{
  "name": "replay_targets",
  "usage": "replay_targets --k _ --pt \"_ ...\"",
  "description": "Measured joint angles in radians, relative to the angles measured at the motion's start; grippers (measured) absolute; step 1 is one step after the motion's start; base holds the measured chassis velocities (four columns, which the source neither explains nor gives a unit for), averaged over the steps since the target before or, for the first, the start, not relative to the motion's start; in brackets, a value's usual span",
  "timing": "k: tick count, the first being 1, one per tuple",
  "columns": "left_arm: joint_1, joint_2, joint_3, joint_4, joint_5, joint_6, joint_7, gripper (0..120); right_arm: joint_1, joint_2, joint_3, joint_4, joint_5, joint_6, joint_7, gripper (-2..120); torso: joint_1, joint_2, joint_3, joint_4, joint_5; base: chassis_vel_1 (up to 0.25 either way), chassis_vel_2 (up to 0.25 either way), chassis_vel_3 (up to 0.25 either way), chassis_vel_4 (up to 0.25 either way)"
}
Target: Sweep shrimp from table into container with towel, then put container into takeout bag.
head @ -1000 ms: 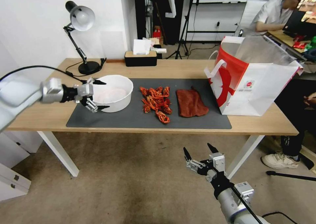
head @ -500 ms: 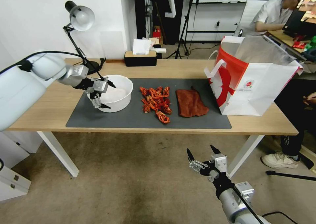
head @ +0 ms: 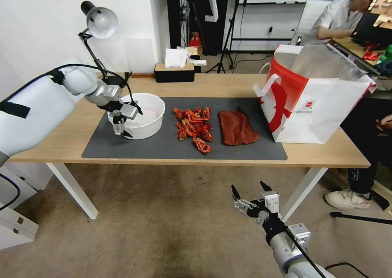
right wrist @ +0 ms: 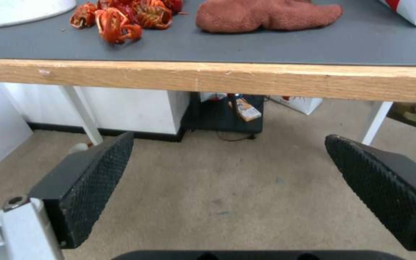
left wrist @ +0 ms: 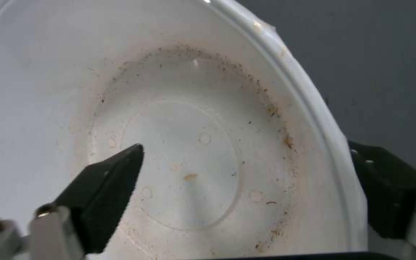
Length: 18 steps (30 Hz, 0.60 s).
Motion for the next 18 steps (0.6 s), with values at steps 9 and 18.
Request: replay_targets --k 9,18 --pt "0.004 0.0 0.004 0.001 0.026 -0.021 0.043 55 -0.008 0.014 -0.008 0.004 -0.001 0.0 0.017 100 0.0 0.0 0.0 0.0 0.0 0.0 0.0 0.0 0.0" --pt "0.007 0.003 -0.001 0.004 0.027 -0.033 0.094 22 -0.023 0.019 -0.009 0.012 -0.003 0.0 0.022 100 0.0 0.0 0.0 0.0001 -0.0001 0.0 0.0 0.0 0.0"
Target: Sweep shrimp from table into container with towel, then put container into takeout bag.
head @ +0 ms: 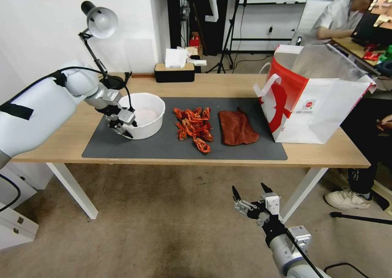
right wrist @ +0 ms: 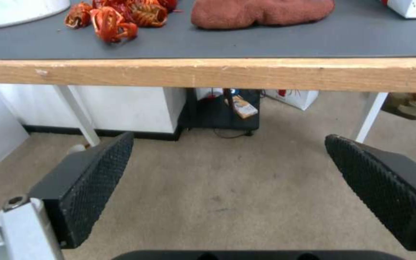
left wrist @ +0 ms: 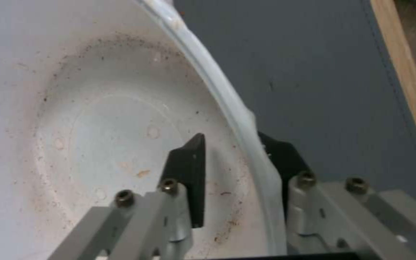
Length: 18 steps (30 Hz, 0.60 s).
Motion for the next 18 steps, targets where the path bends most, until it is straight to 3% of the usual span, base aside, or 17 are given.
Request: replay_targets --k 4,6,13,15,16,18 --pt "0.001 0.001 -0.001 0.0 0.0 -0.001 0.01 11 -0.001 0.004 -0.001 0.0 -0.001 0.0 0.001 100 0.0 0.0 0.0 -0.0001 0.0001 0.0 0.0 0.0 0.0" --pt "0.004 0.005 -0.002 -0.001 0.0 -0.009 0.025 0 -0.002 0.007 -0.002 0.004 -0.001 0.0 0.001 100 0.0 0.0 0.0 -0.0001 0.0001 0.0 0.0 0.0 0.0" --pt "0.032 0.022 -0.024 -0.017 -0.001 -0.019 0.026 0 -0.002 0.013 -0.004 0.004 -0.002 0.0 0.001 100 0.0 0.0 0.0 -0.0004 0.0004 0.0 0.0 0.0 0.0" --pt "0.098 0.026 -0.13 -0.037 0.008 -0.034 0.033 0 -0.006 0.015 -0.005 0.004 -0.003 0.0 0.0 100 0.0 0.0 0.0 0.0 -0.0005 0.0 0.0 0.0 0.0" --pt "0.098 0.026 -0.13 -0.037 0.008 -0.034 0.033 0 -0.006 0.015 -0.005 0.004 -0.003 0.0 0.0 100 0.0 0.0 0.0 0.0 -0.0005 0.0 0.0 0.0 0.0" --pt "0.181 0.038 -0.267 -0.089 0.051 -0.068 0.039 0 -0.008 0.013 -0.001 0.006 -0.003 0.0 0.0 100 0.0 0.0 0.0 -0.0002 0.0 0.0 0.0 0.0 0.0"
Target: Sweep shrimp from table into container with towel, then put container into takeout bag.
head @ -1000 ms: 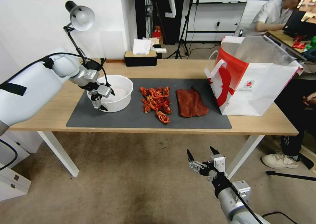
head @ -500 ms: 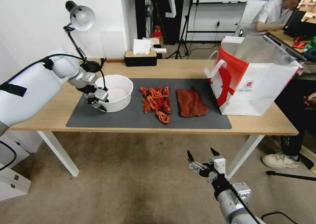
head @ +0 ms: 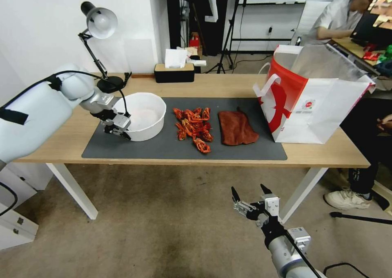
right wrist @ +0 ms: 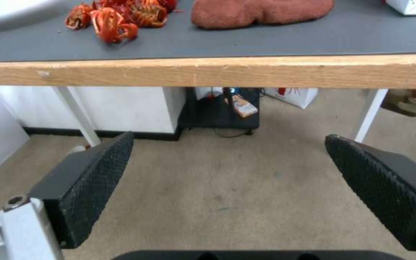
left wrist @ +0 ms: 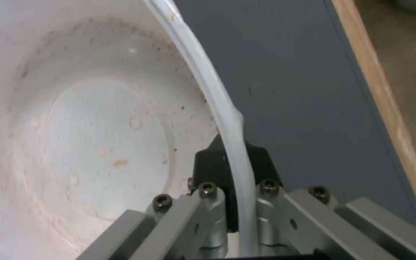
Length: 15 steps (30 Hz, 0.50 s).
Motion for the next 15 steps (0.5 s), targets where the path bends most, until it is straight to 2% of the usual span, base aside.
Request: replay_targets --k 1,3,4,5,6,7,8,11,12,15 --pt "0.0 0.0 0.0 0.0 0.0 0.0 0.0 0 0.0 0.0 0.0 0.0 0.0 0.0 0.0 100 0.0 0.0 0.0 0.0 0.0 0.0 0.0 0.0 0.0" --pt "0.096 0.025 -0.118 -0.099 0.045 -0.041 0.004 0 -0.002 -0.004 0.001 0.002 0.0 0.0 0.0 100 0.0 0.0 0.0 0.0002 -0.0002 0.0 0.0 0.0 0.0" --pt "0.126 0.036 -0.152 -0.132 0.047 -0.048 0.005 0 -0.002 -0.004 0.001 0.002 0.0 0.0 -0.001 100 0.0 0.0 0.0 0.0003 -0.0002 0.0 0.0 0.0 0.0" --pt "0.126 0.036 -0.152 -0.132 0.047 -0.048 0.005 0 -0.002 -0.004 0.001 0.002 0.0 0.0 -0.001 100 0.0 0.0 0.0 0.0003 -0.0002 0.0 0.0 0.0 0.0" --pt "0.175 0.055 -0.206 -0.185 0.042 -0.052 0.005 0 -0.006 -0.004 0.001 0.004 0.0 0.0 -0.001 100 0.0 0.0 0.0 0.0001 0.0 0.0 0.0 0.0 0.0" --pt "0.243 0.089 -0.267 -0.27 0.023 -0.057 0.003 0 -0.01 -0.006 0.001 0.005 -0.001 0.0 -0.001 100 0.0 0.0 0.0 0.0005 -0.0001 0.0 0.0 0.0 0.0" --pt "0.243 0.089 -0.267 -0.27 0.023 -0.057 0.003 0 -0.01 -0.006 0.001 0.005 -0.001 0.0 -0.001 100 0.0 0.0 0.0 0.0005 -0.0001 0.0 0.0 0.0 0.0" --pt "0.363 0.159 -0.335 -0.446 -0.013 -0.078 -0.007 0 -0.01 -0.008 0.002 0.005 -0.001 0.0 -0.002 100 0.0 0.0 0.0 0.0007 -0.0001 0.0 0.0 0.0 0.0" --pt "0.363 0.159 -0.335 -0.446 -0.013 -0.078 -0.007 0 -0.01 -0.008 0.002 0.005 -0.001 0.0 -0.002 100 0.0 0.0 0.0 0.0007 -0.0001 0.0 0.0 0.0 0.0" --pt "0.473 0.22 -0.362 -0.63 -0.022 -0.111 -0.023 0 -0.008 -0.004 0.0 0.004 -0.001 0.0 -0.003 100 0.0 0.0 0.0 0.0 0.0002 0.0 0.0 0.0 0.0"
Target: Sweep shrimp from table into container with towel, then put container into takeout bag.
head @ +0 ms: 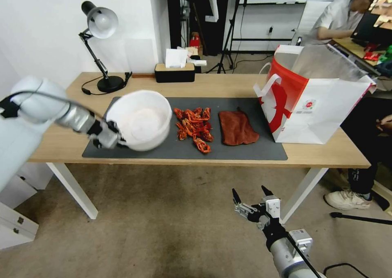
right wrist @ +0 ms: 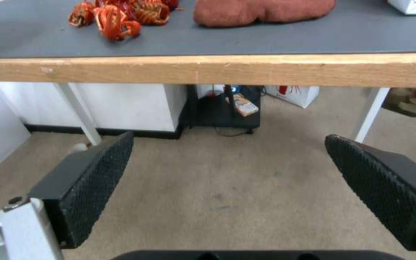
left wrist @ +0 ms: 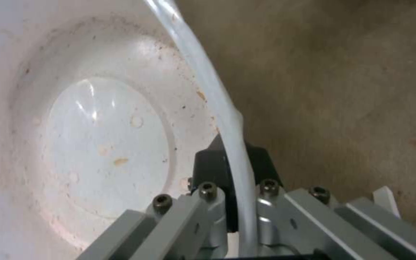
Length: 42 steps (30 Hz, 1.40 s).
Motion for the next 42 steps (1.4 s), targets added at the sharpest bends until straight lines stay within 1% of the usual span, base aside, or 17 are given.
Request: replay_targets --k 1,3,4,8,9,11,12,14,18,19,21,22,24,27,37,39,42 --pt "0.0 0.0 0.0 0.0 0.0 0.0 0.0 0 0.0 0.0 0.0 0.0 0.0 0.0 0.0 100 0.0 0.0 0.0 0.0 0.0 0.0 0.0 0.0 0.0" --pt "0.054 0.028 0.001 -0.089 0.015 -0.03 -0.008 0 0.0 0.0 0.0 0.004 0.0 0.0 0.0 100 0.0 0.0 0.0 0.0001 0.0 0.0 0.0 0.0 0.0" --pt "0.054 0.028 0.001 -0.089 0.015 -0.03 -0.008 0 0.0 0.0 0.0 0.004 0.0 0.0 0.0 100 0.0 0.0 0.0 0.0001 0.0 0.0 0.0 0.0 0.0" --pt "0.186 0.046 0.001 -0.273 0.144 -0.13 -0.027 0 -0.002 -0.001 0.001 0.011 0.0 0.0 0.0 100 0.0 0.0 0.0 0.0 0.0002 0.0 0.0 0.0 0.0" --pt "0.186 0.046 0.001 -0.273 0.144 -0.13 -0.027 0 -0.002 -0.001 0.001 0.011 0.0 0.0 0.0 100 0.0 0.0 0.0 0.0 0.0002 0.0 0.0 0.0 0.0" --pt "0.258 0.031 -0.009 -0.319 0.204 -0.148 -0.028 0 -0.01 0.004 0.0 0.018 -0.001 0.0 0.0 100 0.0 0.0 0.0 0.0001 0.0002 0.0 0.0 0.0 0.0" --pt "0.258 0.031 -0.009 -0.319 0.204 -0.148 -0.028 0 -0.01 0.004 0.0 0.018 -0.001 0.0 0.0 100 0.0 0.0 0.0 0.0001 0.0002 0.0 0.0 0.0 0.0" --pt "0.33 -0.004 -0.014 -0.323 0.285 -0.178 -0.027 0 -0.019 0.007 -0.003 0.027 -0.003 0.0 0.0 100 0.0 0.0 0.0 0.0001 0.0 0.0 0.0 0.0 0.0" --pt "0.415 -0.069 -0.009 -0.24 0.39 -0.242 -0.02 0 -0.024 0.005 -0.001 0.04 -0.004 0.0 0.0 100 0.0 0.0 0.0 0.0002 -0.0001 0.0 0.0 0.0 0.0" --pt "0.415 -0.069 -0.009 -0.24 0.39 -0.242 -0.02 0 -0.024 0.005 -0.001 0.04 -0.004 0.0 0.0 100 0.0 0.0 0.0 0.0002 -0.0001 0.0 0.0 0.0 0.0" --pt "0.431 -0.114 0.015 -0.159 0.433 -0.274 -0.022 0 -0.026 0.004 0.001 0.047 -0.004 0.0 0.002 100 0.0 0.0 0.0 0.0001 -0.0001 0.0 0.0 0.0 0.0" --pt "0.431 -0.114 0.015 -0.159 0.433 -0.274 -0.022 0 -0.026 0.004 0.001 0.047 -0.004 0.0 0.002 100 0.0 0.0 0.0 0.0001 -0.0001 0.0 0.0 0.0 0.0" --pt "0.439 -0.151 0.029 -0.094 0.458 -0.308 -0.023 0 -0.027 0.003 0.002 0.054 -0.004 0.0 0.003 100 0.0 0.0 0.0 0.0001 -0.0003 0.0 0.0 0.0 0.0" --pt "0.44 -0.172 0.039 -0.063 0.464 -0.312 -0.026 0 -0.03 0.004 0.001 0.06 -0.004 0.0 0.003 100 0.0 0.0 0.0 0.0001 -0.0002 0.0 0.0 0.0 0.0" --pt "0.355 -0.28 0.095 0.09 0.536 -0.358 -0.051 0 -0.027 -0.009 0.003 0.118 0.031 0.006 0.003 100 0.0 0.0 0.0 0.0 -0.0001 0.0 0.0 0.0 0.0" --pt "0.312 -0.325 0.108 0.152 0.551 -0.369 -0.072 0 0.0 -0.043 -0.002 0.139 0.08 0.049 0.008 100 0.0 0.0 0.0 0.0003 -0.0001 0.0 0.0 0.0 0.0" --pt "0.29 -0.347 0.119 0.169 0.552 -0.369 -0.078 0 0.031 -0.076 -0.003 0.138 0.108 0.056 0.016 100 0.0 0.0 0.0 0.0 0.0 0.0 0.0 0.0 0.0"
